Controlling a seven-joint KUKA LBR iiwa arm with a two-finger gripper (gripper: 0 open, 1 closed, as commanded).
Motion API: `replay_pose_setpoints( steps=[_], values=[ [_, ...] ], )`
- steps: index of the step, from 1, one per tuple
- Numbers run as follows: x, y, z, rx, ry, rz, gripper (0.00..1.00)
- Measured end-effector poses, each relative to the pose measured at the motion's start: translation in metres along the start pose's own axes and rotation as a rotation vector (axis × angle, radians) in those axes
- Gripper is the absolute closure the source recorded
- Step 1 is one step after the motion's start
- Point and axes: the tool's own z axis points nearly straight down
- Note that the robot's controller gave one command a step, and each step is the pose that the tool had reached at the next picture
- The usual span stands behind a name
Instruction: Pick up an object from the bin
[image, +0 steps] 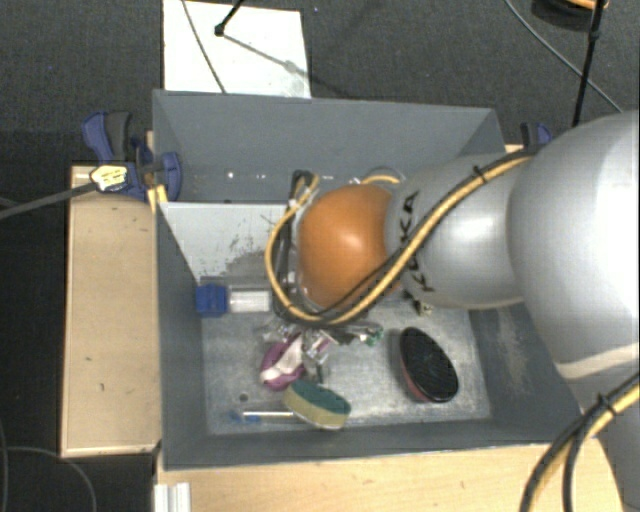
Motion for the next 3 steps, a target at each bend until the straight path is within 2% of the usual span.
replay_pose_setpoints(
  steps=[1, 2, 3],
  values=[
    [-0.001, 0.000, -0.018, 0.002, -0.001, 0.006, 1.00],
    [-0.003, -0.002, -0.095, 0.005, -0.005, 0.018, 1.00],
    [-0.004, -0.002, -0.112, 0.002, 0.000, 0.026, 1.00]
  ],
)
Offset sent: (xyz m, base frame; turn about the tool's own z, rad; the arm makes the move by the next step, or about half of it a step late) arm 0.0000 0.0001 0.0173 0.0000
